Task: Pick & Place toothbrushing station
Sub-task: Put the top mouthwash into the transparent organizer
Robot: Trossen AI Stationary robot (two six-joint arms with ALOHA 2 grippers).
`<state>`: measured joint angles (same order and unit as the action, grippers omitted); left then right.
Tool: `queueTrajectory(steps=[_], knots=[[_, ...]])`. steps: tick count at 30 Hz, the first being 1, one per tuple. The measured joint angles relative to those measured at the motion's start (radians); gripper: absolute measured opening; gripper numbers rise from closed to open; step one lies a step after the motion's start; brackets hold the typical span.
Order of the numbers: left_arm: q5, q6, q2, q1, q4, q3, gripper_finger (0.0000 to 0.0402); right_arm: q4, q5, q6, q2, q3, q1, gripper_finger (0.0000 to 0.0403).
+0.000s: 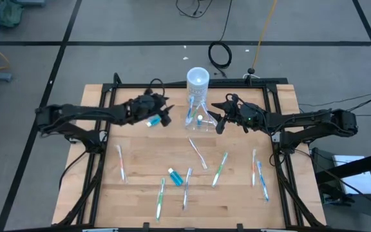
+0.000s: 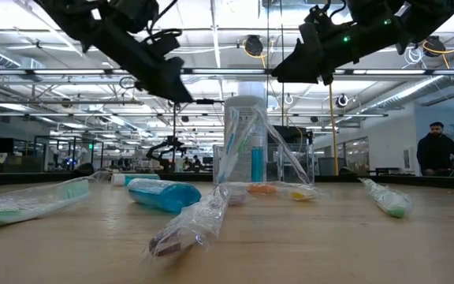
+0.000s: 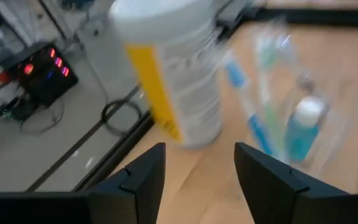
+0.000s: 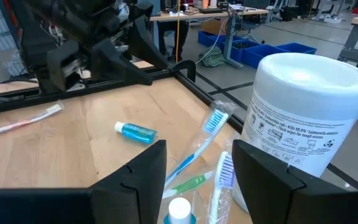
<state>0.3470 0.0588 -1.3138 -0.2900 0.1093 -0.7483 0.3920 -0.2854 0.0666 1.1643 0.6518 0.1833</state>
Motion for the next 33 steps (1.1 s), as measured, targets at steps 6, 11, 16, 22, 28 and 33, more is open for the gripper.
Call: queueTrajectory(steps=[6,11,16,22,28,33], knots=[[-0.019,-0.022,0.041,-0.067,-0.222,0.0,0.0198,-0.016,0.0,-0.008,0.0,0.0,0.0,0.0178],[-0.089,-0.137,0.026,-0.083,-0.344,0.026,0.0198,-0.063,0.0,-0.018,0.0,0.0,0.0,0.0178],[-0.07,-0.118,0.024,-0.074,-0.408,0.063,0.0198,-0.1,0.0,-0.019,0.0,0.0,0.0,0.0178],[-0.159,-0.14,0.024,-0.073,-0.429,0.14,0.0198,-0.113,0.0,0.017,0.0,-0.001,0.0,0.0178],[-0.113,-0.181,0.023,-0.068,-0.392,0.243,0.0198,-0.12,0.002,0.071,0.0,-0.001,-0.001,0.0178],[-0.088,-0.196,0.023,-0.076,-0.351,0.285,0.0198,-0.152,0.002,0.115,0.0,-0.002,-0.001,0.0178]])
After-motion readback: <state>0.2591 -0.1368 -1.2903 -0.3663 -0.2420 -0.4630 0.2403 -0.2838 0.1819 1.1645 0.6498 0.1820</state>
